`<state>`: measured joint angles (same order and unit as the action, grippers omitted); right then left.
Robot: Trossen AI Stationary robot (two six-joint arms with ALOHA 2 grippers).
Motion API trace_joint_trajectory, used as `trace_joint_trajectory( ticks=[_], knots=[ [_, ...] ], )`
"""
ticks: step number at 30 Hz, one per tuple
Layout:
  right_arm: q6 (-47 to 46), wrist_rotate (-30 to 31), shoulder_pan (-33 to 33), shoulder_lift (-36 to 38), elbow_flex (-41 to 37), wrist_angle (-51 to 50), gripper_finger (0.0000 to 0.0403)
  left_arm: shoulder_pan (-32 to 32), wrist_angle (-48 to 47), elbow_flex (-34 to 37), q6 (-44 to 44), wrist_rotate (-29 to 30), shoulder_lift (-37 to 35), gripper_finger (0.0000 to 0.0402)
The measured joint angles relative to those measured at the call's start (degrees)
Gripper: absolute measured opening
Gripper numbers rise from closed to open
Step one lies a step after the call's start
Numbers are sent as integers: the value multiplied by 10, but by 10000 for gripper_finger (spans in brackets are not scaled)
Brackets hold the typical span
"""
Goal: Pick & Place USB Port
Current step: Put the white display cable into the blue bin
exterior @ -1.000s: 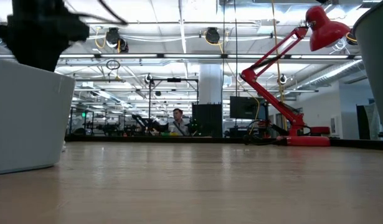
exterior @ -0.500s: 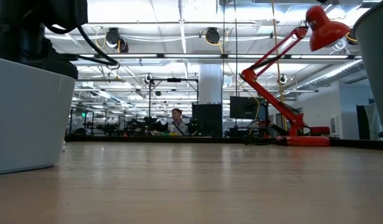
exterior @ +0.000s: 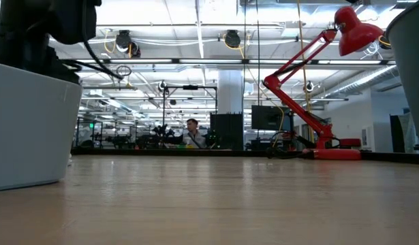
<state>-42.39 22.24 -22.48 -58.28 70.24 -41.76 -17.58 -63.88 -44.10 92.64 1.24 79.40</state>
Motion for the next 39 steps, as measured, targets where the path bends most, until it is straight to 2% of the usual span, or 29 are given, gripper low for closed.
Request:
trace_joint_trajectory(
  ticks=[5, 13, 18, 23, 26, 30, 31, 39],
  knots=[
    [0, 0, 0, 0, 0, 0, 0, 0, -61, 0, 25, 12, 0, 232],
    [0, 1, 0, 0, 0, 0, 0, 21, -61, 19, 10, 36, 0, 232],
    [0, 1, 0, 0, 0, 4, 0, 42, -17, 54, -6, 15, -1, 232],
    [0, 1, 0, 0, 0, 4, 0, 67, 65, 105, -10, -38, -3, 226],
    [0, 1, 0, 0, 0, 4, 0, 77, 94, 122, -4, -64, -5, 183],
    [0, 1, 0, 0, 0, 4, 0, 86, 104, 118, -18, -72, -3, 53],
    [0, 0, 0, 0, 0, 4, 0, 88, 103, 114, -20, -70, -2, 36],
    [5, -18, 0, 0, 0, 4, 0, 112, 59, 40, -36, 6, 0, 34]
  ],
)
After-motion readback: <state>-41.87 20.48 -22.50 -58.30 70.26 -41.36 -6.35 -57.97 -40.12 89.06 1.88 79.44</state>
